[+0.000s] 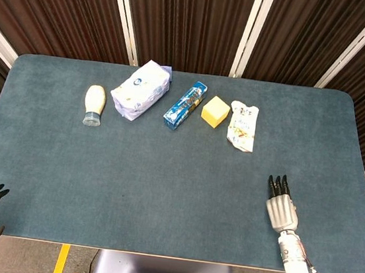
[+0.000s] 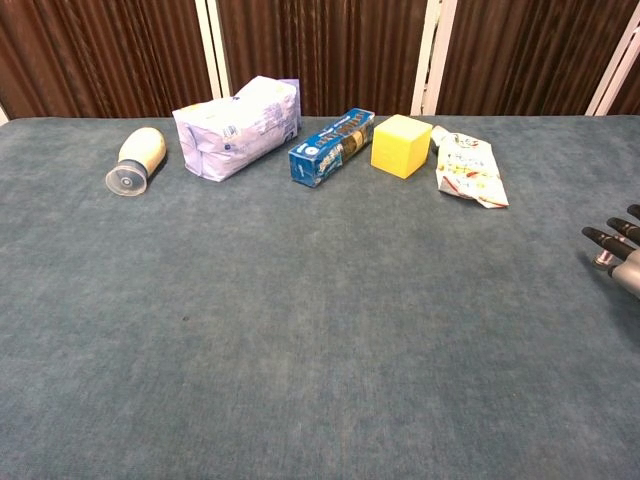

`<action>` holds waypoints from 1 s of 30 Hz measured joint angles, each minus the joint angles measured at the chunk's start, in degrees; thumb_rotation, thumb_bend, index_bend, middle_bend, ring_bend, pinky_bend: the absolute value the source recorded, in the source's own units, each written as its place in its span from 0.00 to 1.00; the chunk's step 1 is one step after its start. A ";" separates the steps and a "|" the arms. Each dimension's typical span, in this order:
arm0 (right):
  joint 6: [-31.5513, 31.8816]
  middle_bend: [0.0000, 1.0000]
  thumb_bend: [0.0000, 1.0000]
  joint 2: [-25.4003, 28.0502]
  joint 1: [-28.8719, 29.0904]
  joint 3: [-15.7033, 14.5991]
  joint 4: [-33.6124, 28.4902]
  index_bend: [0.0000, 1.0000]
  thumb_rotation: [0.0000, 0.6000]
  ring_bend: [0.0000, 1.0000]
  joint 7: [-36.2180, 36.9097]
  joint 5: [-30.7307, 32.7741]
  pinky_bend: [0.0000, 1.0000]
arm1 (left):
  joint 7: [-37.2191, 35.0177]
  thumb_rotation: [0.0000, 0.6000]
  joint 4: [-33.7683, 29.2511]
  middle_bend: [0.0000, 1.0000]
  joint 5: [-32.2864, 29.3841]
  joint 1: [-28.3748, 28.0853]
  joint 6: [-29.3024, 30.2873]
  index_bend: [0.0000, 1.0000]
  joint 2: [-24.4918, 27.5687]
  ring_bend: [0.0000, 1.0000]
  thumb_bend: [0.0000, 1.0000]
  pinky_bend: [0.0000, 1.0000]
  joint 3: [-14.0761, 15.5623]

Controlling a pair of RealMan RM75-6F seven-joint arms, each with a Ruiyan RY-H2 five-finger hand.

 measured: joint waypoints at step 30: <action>-0.56 0.08 0.45 -0.34 0.03 0.40 0.19 0.65 1.00 0.00 0.14 -0.19 0.00 | 0.41 1.00 -0.33 0.00 -0.66 0.16 -0.10 0.00 0.06 0.00 0.40 0.05 -0.28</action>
